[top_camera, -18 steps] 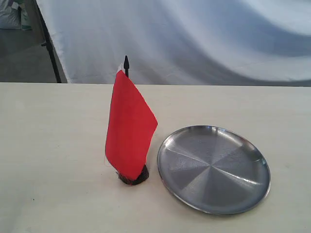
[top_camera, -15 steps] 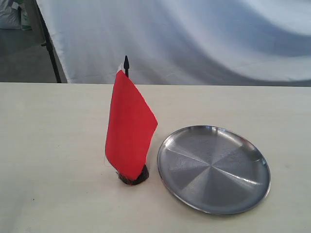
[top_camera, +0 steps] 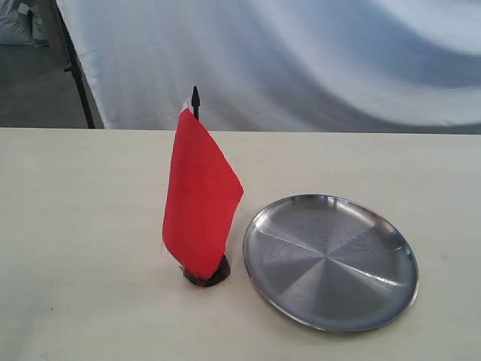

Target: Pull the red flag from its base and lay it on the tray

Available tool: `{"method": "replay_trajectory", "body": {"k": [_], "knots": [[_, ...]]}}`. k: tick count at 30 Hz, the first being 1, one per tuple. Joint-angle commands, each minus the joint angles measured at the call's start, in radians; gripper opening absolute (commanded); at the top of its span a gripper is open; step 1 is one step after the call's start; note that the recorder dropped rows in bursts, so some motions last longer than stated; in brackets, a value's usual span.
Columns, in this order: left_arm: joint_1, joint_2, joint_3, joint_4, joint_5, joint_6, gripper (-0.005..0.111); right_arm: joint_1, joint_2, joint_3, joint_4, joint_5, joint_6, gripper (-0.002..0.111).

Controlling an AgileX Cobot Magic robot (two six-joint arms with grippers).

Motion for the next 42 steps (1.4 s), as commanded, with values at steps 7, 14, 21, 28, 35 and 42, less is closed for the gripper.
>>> {"method": "replay_trajectory", "body": {"k": [7, 14, 21, 28, 35, 42], "knots": [[0.005, -0.004, 0.003, -0.007, 0.0, -0.002, 0.0, -0.003, -0.004, -0.003, 0.055, -0.231, 0.058, 0.0], [0.005, -0.004, 0.003, -0.007, 0.0, -0.002, 0.0, -0.003, -0.004, -0.003, 0.128, -0.274, 0.142, 0.0], [0.005, -0.004, 0.003, -0.007, 0.0, -0.002, 0.0, -0.003, -0.004, -0.003, 0.13, -0.192, 0.196, 0.0], [0.005, -0.004, 0.003, -0.007, 0.0, -0.002, 0.0, -0.003, -0.004, -0.003, 0.112, -0.22, 0.207, 0.0], [0.005, -0.004, 0.003, -0.007, 0.0, -0.002, 0.0, 0.13, -0.004, -0.003, 0.098, -0.262, 0.108, 0.0], [0.005, -0.004, 0.003, -0.007, 0.0, -0.002, 0.0, 0.38, -0.004, -0.003, 0.022, -0.365, 0.084, 0.0]]}}
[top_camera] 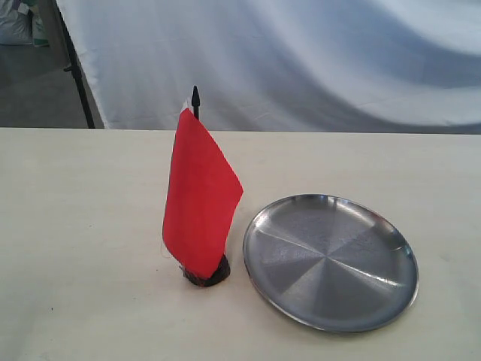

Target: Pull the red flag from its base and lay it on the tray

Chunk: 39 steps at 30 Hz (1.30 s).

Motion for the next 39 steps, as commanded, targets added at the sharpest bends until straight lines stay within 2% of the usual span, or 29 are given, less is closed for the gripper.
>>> {"method": "replay_trajectory", "body": {"k": [1, 4, 24, 33, 39], "knots": [[0.005, -0.004, 0.003, -0.007, 0.0, -0.002, 0.0, 0.129, -0.004, -0.003, -0.044, -0.064, -0.035, 0.0], [0.005, -0.004, 0.003, -0.007, 0.0, -0.002, 0.0, 0.161, 0.006, -0.003, -0.044, -0.068, -0.047, 0.0], [0.005, -0.004, 0.003, -0.007, 0.0, -0.002, 0.0, 0.165, 0.357, -0.094, -0.051, -0.162, -0.022, 0.0], [0.005, -0.004, 0.003, -0.007, 0.0, -0.002, 0.0, 0.328, 0.415, -0.096, -0.075, -0.269, -0.051, 0.0], [0.005, -0.004, 0.003, -0.007, 0.0, -0.002, 0.0, 0.355, 0.415, -0.096, -0.075, -0.277, -0.059, 0.0]]}}
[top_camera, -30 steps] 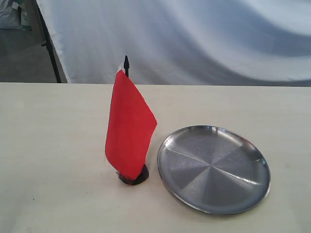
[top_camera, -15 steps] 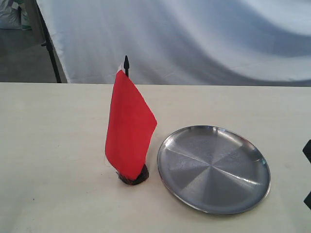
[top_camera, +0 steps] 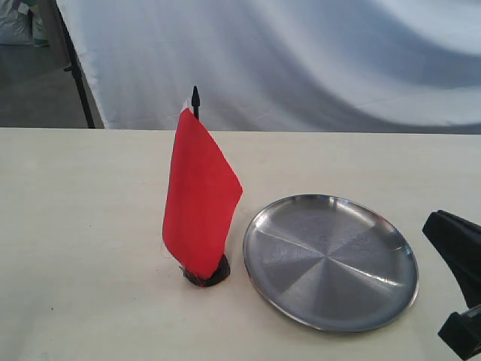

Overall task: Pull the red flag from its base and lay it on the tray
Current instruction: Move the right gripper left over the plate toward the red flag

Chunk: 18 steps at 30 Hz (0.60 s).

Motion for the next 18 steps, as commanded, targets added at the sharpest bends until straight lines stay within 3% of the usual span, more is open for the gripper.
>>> {"method": "replay_trajectory", "body": {"k": [1, 6, 10, 15, 18], "knots": [[0.005, -0.004, 0.003, -0.007, 0.0, -0.002, 0.0, 0.005, 0.004, -0.008, -0.009, -0.013, -0.005, 0.0], [0.005, -0.004, 0.003, -0.007, 0.0, -0.002, 0.0, -0.02, 0.16, -0.117, -0.036, -0.018, 0.074, 0.0], [0.005, -0.004, 0.003, -0.007, 0.0, -0.002, 0.0, -0.02, 0.377, -0.251, -0.212, -0.041, 0.227, 0.0], [0.005, -0.004, 0.003, -0.007, 0.0, -0.002, 0.0, -0.02, 0.64, -0.401, -0.608, -0.203, 0.575, 0.0], [0.005, -0.004, 0.003, -0.007, 0.0, -0.002, 0.0, 0.038, 0.777, -0.489, -0.616, -0.197, 0.529, 0.0]]}}
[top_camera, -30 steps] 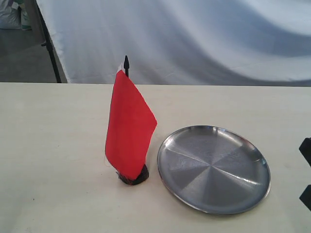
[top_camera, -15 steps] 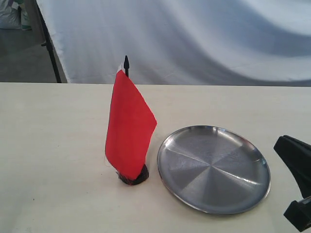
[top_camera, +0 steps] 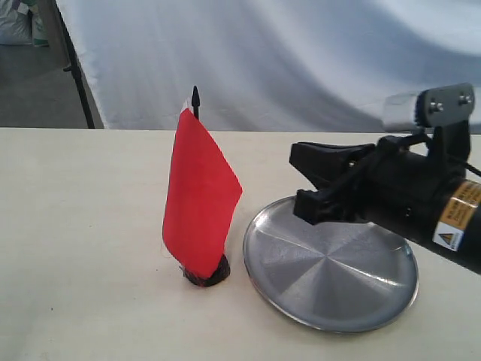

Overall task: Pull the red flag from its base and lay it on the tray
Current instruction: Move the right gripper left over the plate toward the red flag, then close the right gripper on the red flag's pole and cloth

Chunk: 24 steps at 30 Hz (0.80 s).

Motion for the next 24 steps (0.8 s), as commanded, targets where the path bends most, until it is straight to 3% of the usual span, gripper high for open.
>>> {"method": "replay_trajectory", "body": {"k": [1, 3, 6, 8, 11, 13, 24], "knots": [[0.005, -0.004, 0.003, -0.007, 0.0, -0.002, 0.0, 0.063, 0.146, -0.095, -0.032, -0.018, -0.037, 0.0], [0.005, -0.004, 0.003, -0.007, 0.0, -0.002, 0.0, 0.108, 0.216, -0.135, 0.015, -0.014, -0.096, 0.0], [0.005, -0.004, 0.003, -0.007, 0.0, -0.002, 0.0, 0.129, 0.285, -0.166, 0.138, -0.017, -0.207, 0.015], [0.005, -0.004, 0.003, -0.007, 0.0, -0.002, 0.0, 0.129, 0.311, -0.177, 0.195, -0.019, -0.237, 0.033], [0.005, -0.004, 0.003, -0.007, 0.0, -0.002, 0.0, 0.129, 0.353, -0.199, 0.26, -0.024, -0.243, 0.076], [0.005, -0.004, 0.003, -0.007, 0.0, -0.002, 0.0, 0.129, 0.388, -0.225, 0.287, -0.022, -0.243, 0.095], [0.005, -0.004, 0.003, -0.007, 0.0, -0.002, 0.0, 0.197, 0.479, -0.341, 0.282, -0.014, -0.292, 0.098]]}}
